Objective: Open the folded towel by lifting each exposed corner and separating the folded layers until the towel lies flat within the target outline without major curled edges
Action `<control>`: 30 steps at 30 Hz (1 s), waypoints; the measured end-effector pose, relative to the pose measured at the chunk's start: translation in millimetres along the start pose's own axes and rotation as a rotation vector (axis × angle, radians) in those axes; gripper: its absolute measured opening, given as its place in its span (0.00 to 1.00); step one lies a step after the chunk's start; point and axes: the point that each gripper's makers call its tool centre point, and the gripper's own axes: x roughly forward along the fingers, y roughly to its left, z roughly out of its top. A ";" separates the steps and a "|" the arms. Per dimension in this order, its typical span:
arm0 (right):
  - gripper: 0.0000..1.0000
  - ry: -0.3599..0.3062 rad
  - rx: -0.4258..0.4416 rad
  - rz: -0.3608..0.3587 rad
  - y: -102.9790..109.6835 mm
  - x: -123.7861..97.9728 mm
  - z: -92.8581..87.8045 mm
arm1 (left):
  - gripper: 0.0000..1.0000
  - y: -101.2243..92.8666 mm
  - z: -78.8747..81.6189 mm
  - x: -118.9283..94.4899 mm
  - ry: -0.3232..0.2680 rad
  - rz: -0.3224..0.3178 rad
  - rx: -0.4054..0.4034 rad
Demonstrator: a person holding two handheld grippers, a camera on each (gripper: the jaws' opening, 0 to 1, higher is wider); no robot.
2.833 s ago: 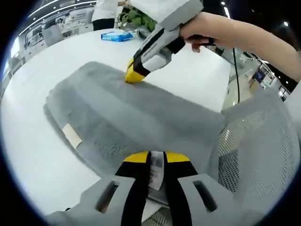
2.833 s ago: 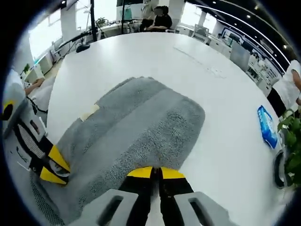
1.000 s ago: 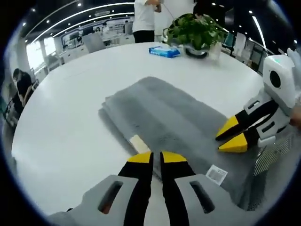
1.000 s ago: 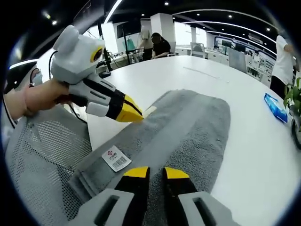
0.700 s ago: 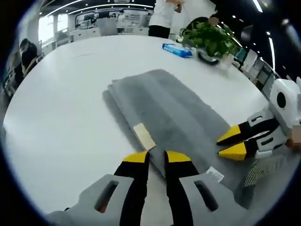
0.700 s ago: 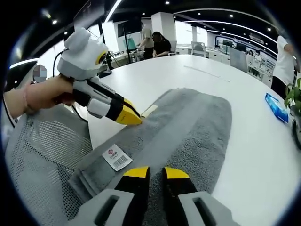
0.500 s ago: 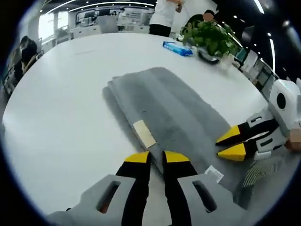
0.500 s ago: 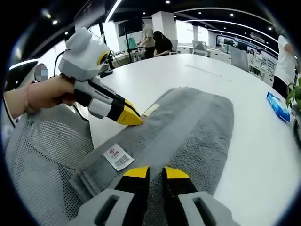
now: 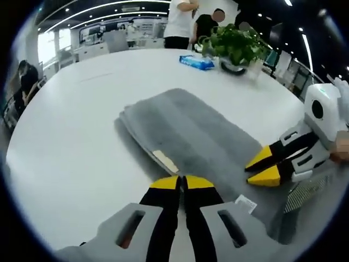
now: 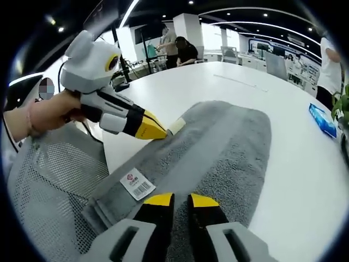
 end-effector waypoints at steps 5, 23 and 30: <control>0.07 -0.031 0.036 0.005 -0.5 -0.6 6.1 | 0.02 -11.1 8.2 0.1 -0.033 -0.021 0.100; 0.06 -0.155 0.506 0.170 -4.6 38.6 66.1 | 0.02 -22.7 4.5 6.8 -0.025 -0.062 0.194; 0.02 -0.138 0.553 0.197 -2.1 42.2 63.2 | 0.02 -24.6 1.7 8.7 -0.021 -0.072 0.214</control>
